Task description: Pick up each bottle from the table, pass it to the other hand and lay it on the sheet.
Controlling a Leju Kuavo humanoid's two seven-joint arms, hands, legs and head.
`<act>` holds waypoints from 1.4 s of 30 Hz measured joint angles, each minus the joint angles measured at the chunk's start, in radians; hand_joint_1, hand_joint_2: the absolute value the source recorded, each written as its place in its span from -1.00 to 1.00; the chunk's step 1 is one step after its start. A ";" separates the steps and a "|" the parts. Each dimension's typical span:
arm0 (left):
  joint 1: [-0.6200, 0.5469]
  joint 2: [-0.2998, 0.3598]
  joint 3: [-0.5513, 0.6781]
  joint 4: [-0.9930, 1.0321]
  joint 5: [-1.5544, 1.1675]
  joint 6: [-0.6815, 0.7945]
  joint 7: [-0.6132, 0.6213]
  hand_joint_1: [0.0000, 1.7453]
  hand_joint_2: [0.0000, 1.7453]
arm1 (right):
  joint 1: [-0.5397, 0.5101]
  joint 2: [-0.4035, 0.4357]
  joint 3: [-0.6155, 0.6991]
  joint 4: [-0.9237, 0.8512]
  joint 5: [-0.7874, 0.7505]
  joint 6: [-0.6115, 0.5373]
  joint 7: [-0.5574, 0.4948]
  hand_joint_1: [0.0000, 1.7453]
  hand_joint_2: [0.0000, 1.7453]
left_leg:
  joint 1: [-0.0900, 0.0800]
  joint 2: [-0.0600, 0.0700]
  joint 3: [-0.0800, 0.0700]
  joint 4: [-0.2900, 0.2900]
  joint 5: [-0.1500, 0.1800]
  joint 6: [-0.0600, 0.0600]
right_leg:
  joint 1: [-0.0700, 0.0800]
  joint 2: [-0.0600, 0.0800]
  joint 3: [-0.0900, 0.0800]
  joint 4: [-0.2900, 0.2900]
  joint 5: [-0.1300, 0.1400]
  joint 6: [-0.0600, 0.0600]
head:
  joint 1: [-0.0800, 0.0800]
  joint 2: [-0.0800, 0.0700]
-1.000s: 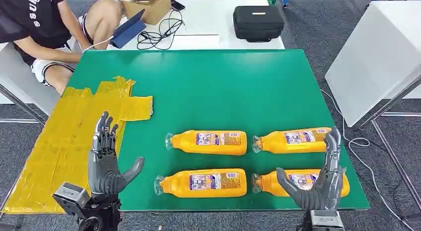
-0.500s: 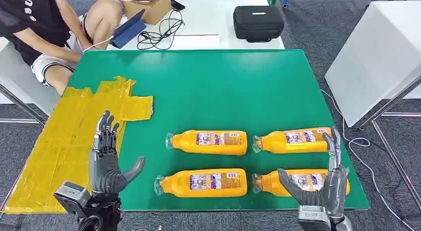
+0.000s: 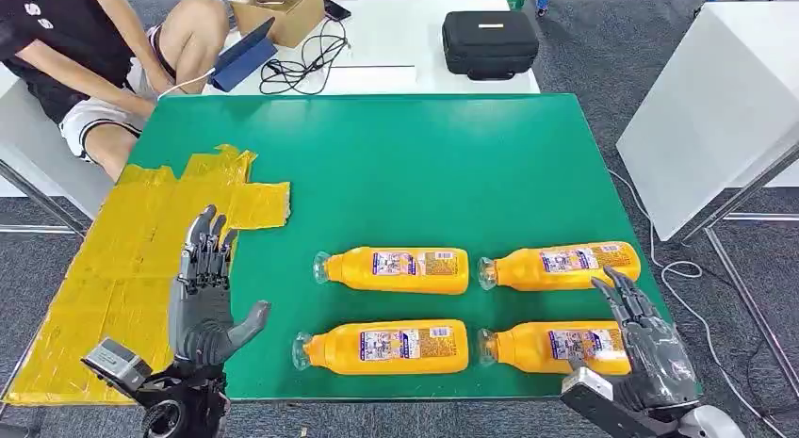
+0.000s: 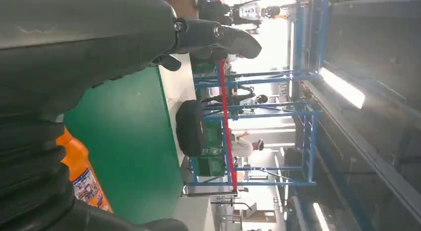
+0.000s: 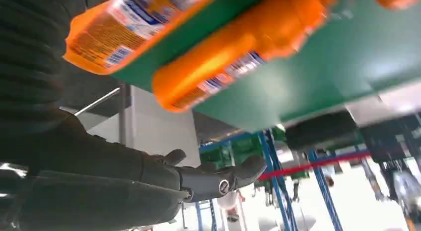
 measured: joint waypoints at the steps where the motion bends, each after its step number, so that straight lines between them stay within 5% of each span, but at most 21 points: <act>1: 0.004 0.000 0.001 0.000 -0.001 -0.002 -0.002 -1.00 1.00 | 0.000 -0.006 0.000 0.012 0.019 0.010 0.000 -1.00 1.00 | 0.000 0.000 0.000 0.000 0.000 0.000 | 0.000 0.000 0.000 0.000 0.000 0.000 | 0.000 0.000; 15: 0.020 0.002 0.012 -0.004 -0.018 -0.003 0.002 -1.00 1.00 | -0.095 -0.030 -0.001 0.167 0.097 -0.001 0.036 -1.00 1.00 | 0.000 0.000 0.000 0.000 0.000 0.000 | 0.000 0.000 0.000 0.000 0.000 0.000 | 0.000 0.000; 42: -0.134 0.004 0.016 0.119 -0.005 -0.041 0.027 -1.00 1.00 | -0.239 0.021 0.038 0.437 0.131 0.068 0.071 -1.00 1.00 | 0.000 0.001 0.005 0.000 0.000 0.000 | 0.000 0.000 0.004 0.000 0.000 0.000 | 0.000 0.000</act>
